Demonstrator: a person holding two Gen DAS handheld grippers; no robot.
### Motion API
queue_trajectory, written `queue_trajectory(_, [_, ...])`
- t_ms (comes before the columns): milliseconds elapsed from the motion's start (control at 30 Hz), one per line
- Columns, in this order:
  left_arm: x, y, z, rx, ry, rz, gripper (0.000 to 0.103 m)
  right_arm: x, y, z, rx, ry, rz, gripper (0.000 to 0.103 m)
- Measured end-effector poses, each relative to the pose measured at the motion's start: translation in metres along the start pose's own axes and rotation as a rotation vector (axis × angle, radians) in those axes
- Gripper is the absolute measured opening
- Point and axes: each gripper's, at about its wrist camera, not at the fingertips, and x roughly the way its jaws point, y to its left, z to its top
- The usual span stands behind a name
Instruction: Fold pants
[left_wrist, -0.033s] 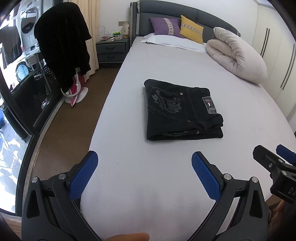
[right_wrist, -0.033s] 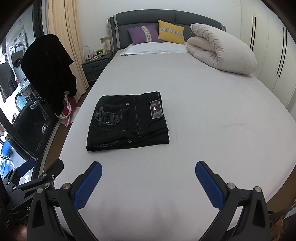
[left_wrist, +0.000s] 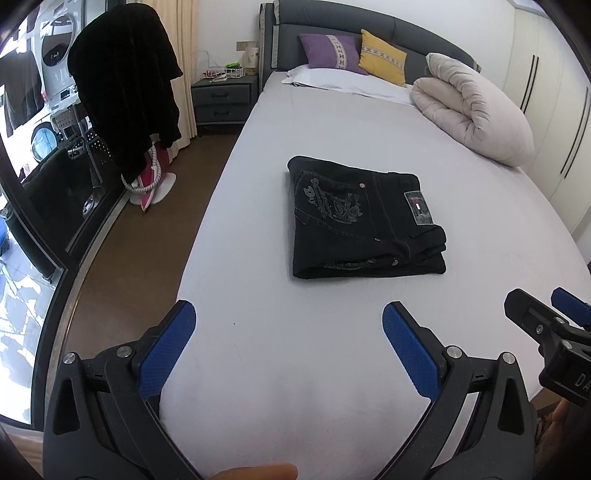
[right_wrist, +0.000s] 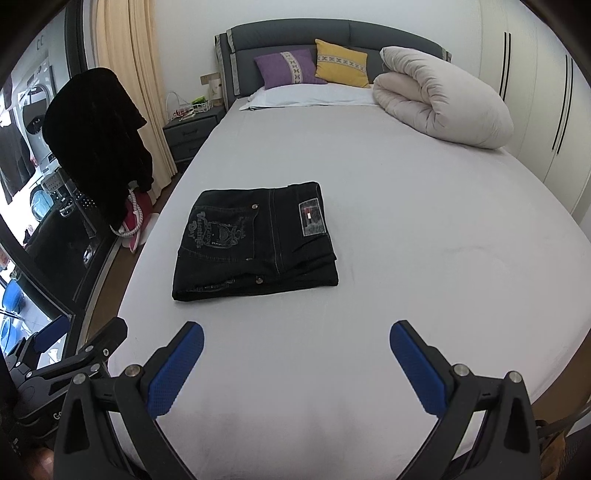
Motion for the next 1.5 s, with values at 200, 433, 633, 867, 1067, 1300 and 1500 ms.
queue_trajectory(200, [0.005,-0.001,0.000,0.007,0.008,-0.002,0.103,0.002,0.000,-0.002,0.001,0.009,0.001,0.103])
queue_trajectory(433, [0.010,-0.003,0.000,0.011,0.017,0.002,0.103,0.003,-0.001,-0.003,0.004,0.010,0.000,0.103])
queue_trajectory(633, [0.011,-0.005,-0.002,0.010,0.017,0.002,0.103,0.005,-0.001,-0.004,0.006,0.011,0.000,0.103])
queue_trajectory(867, [0.012,-0.005,-0.002,0.009,0.019,0.002,0.103,0.005,-0.001,-0.004,0.007,0.011,0.001,0.103])
queue_trajectory(1067, [0.011,-0.005,-0.003,0.009,0.018,0.002,0.103,0.006,-0.001,-0.005,0.007,0.014,0.001,0.103])
queue_trajectory(1300, [0.011,-0.005,-0.003,0.010,0.018,0.003,0.103,0.005,-0.001,-0.005,0.006,0.012,-0.001,0.103])
queue_trajectory(1500, [0.012,-0.006,-0.004,0.010,0.020,0.002,0.103,0.005,-0.001,-0.005,0.006,0.012,-0.001,0.103])
